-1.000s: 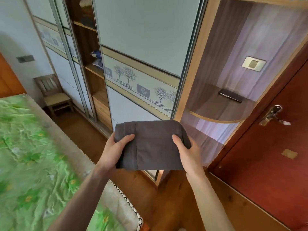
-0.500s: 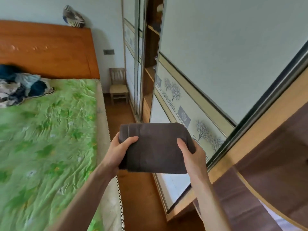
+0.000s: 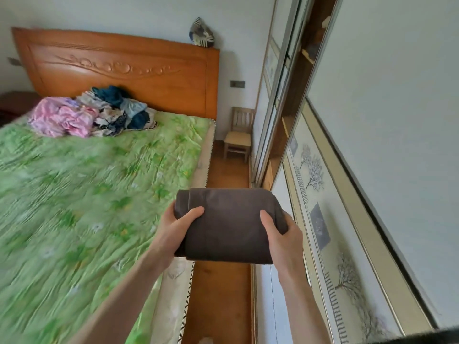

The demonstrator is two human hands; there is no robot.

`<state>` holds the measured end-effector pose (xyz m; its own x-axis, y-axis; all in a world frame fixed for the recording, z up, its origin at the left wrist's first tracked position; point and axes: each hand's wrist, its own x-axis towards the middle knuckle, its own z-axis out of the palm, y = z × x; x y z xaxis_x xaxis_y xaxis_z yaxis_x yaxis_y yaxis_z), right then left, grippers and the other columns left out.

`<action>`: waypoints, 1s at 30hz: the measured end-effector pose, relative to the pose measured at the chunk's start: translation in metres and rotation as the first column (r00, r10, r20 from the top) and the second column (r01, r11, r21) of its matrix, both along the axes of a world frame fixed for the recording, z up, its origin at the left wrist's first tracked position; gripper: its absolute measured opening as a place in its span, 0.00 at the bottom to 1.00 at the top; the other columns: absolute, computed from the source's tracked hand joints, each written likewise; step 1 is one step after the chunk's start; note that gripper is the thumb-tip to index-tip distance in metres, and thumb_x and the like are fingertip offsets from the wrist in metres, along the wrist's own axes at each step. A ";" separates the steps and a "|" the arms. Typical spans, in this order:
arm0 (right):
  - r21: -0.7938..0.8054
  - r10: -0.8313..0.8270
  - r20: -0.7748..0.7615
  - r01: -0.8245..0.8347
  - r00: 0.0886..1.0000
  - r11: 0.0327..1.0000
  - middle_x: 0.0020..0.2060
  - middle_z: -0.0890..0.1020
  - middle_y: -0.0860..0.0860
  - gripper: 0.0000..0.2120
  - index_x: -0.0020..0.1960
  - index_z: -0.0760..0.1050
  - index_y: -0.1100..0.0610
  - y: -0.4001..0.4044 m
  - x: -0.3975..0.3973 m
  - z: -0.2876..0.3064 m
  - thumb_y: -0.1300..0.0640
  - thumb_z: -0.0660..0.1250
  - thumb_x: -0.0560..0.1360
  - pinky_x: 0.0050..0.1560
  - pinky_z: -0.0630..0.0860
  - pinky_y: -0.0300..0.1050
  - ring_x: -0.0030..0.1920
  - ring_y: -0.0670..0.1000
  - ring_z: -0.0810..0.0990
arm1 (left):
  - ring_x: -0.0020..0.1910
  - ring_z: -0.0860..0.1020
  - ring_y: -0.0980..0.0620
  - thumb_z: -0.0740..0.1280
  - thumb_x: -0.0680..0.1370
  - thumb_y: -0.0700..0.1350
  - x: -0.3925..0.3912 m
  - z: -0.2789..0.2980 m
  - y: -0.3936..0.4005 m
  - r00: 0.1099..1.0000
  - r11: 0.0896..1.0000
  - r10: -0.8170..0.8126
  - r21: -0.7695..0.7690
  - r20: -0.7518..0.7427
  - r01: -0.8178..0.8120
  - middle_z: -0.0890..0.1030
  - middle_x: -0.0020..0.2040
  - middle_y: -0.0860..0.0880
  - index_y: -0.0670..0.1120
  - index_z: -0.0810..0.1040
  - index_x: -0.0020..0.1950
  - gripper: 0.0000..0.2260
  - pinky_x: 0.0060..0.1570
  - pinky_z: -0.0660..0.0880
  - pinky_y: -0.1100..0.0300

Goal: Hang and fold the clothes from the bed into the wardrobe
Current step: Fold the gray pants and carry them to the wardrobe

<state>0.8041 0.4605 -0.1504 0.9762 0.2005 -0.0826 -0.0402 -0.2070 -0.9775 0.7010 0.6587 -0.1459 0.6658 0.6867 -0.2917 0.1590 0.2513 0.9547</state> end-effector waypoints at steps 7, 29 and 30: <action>-0.058 0.041 0.047 -0.038 0.998 0.998 0.65 0.79 0.45 0.26 0.74 0.72 0.46 0.060 0.100 -0.006 0.39 0.69 0.79 0.60 0.78 0.47 0.64 0.50 0.79 | 0.50 0.84 0.52 0.76 0.77 0.51 0.085 -0.004 0.054 0.999 0.999 0.039 0.005 0.029 -0.039 0.84 0.55 0.51 0.54 0.74 0.65 0.19 0.39 0.79 0.58; -0.058 -0.074 0.110 0.080 0.991 0.995 0.62 0.80 0.45 0.26 0.71 0.73 0.46 0.219 0.392 0.020 0.36 0.68 0.78 0.60 0.78 0.50 0.62 0.51 0.79 | 0.52 0.84 0.49 0.76 0.77 0.54 0.387 0.032 0.221 0.999 0.992 -0.046 0.115 0.019 0.044 0.82 0.58 0.51 0.56 0.70 0.68 0.24 0.40 0.82 0.53; -0.049 -0.067 0.109 0.073 0.992 0.996 0.62 0.80 0.45 0.26 0.72 0.73 0.46 0.225 0.407 0.020 0.37 0.68 0.77 0.60 0.78 0.50 0.62 0.51 0.79 | 0.52 0.84 0.50 0.76 0.77 0.54 0.402 0.033 0.227 0.999 0.991 -0.043 0.125 0.022 0.040 0.82 0.58 0.52 0.56 0.70 0.69 0.24 0.39 0.81 0.54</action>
<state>1.2114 0.6859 -0.1301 0.9915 0.1292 0.0146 0.0480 -0.2588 -0.9647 1.1028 0.8858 -0.1128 0.7005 0.6882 -0.1892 0.1434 0.1240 0.9819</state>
